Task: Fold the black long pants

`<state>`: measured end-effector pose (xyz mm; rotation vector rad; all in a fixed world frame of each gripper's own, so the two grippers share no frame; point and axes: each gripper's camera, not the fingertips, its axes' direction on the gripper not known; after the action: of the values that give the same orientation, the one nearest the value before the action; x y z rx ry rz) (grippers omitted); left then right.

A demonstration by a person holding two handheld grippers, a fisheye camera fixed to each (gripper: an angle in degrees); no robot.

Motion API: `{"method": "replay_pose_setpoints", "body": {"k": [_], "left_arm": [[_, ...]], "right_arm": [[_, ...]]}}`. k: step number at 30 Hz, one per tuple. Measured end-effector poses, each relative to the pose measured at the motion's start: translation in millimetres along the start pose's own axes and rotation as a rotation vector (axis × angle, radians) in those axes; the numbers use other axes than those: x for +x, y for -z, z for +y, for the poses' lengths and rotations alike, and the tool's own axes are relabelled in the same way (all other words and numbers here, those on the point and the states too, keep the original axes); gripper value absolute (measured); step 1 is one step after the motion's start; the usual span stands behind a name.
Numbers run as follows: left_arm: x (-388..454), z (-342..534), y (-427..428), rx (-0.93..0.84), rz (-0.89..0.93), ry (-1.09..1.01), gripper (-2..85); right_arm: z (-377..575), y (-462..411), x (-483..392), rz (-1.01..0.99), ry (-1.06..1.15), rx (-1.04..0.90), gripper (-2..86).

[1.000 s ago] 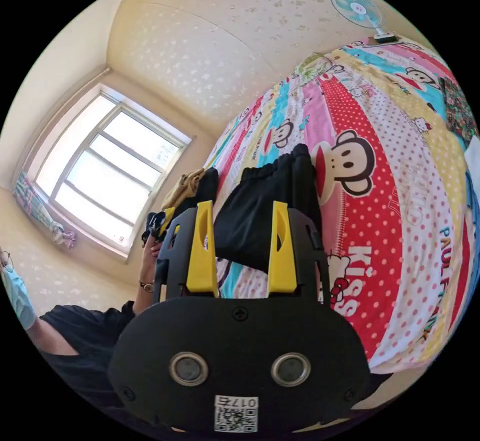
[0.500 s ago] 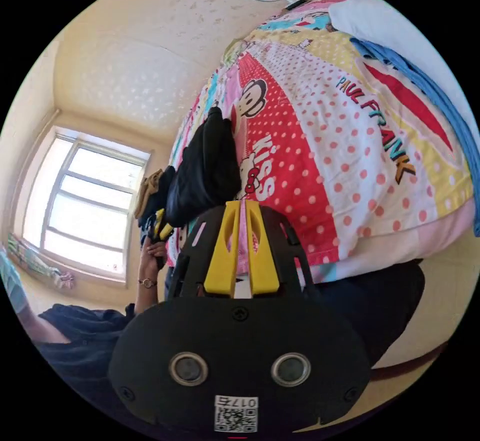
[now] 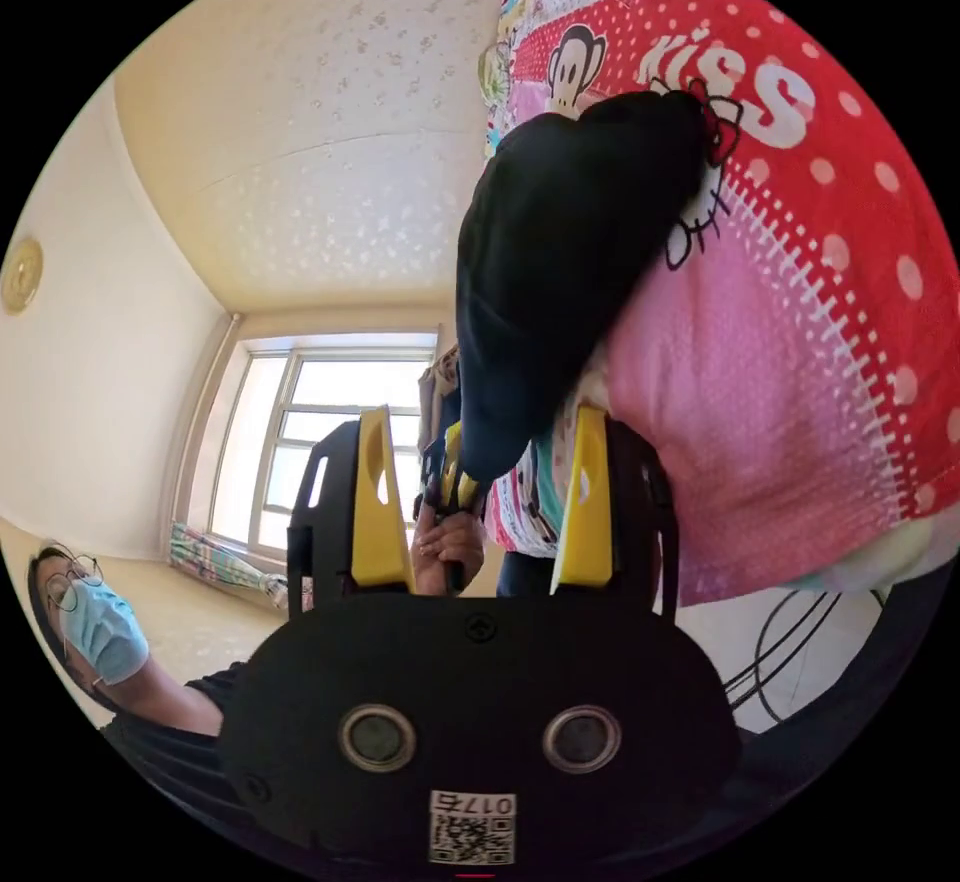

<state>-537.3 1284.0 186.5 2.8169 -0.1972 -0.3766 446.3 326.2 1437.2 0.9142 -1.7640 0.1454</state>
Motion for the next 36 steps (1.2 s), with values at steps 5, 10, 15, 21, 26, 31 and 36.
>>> {"method": "replay_pose_setpoints", "body": {"k": [5,10,15,21,26,31,36], "left_arm": [[17.1,71.5,-38.8,-0.087,-0.008,-0.031,5.2],[10.9,88.0,-15.1,-0.094,0.073,-0.019,2.1],[28.7,114.9,28.7,-0.110,0.131,-0.129,-0.7],[22.0,146.9,28.2,-0.174,0.062,-0.086,-1.0],[-6.8,157.8,-12.9,-0.228,0.082,0.002,-1.0],[-20.4,156.2,-51.6,-0.300,0.082,0.050,-0.9],[6.7,128.1,-48.3,-0.282,-0.008,-0.017,0.9]], "right_arm": [[-29.4,-9.0,8.3,0.001,-0.070,0.151,21.6],[-67.2,-9.4,14.0,-0.150,-0.064,-0.025,17.2],[-84.1,20.3,-17.8,-0.339,-0.041,-0.028,12.2],[-122.3,91.1,-138.5,-0.268,0.241,0.021,10.3],[-134.3,200.3,-217.5,-0.188,0.552,0.175,10.6],[-136.6,295.2,-179.1,-0.037,0.530,0.426,12.1],[-106.9,356.9,8.2,0.099,-0.120,0.651,11.3]]}}
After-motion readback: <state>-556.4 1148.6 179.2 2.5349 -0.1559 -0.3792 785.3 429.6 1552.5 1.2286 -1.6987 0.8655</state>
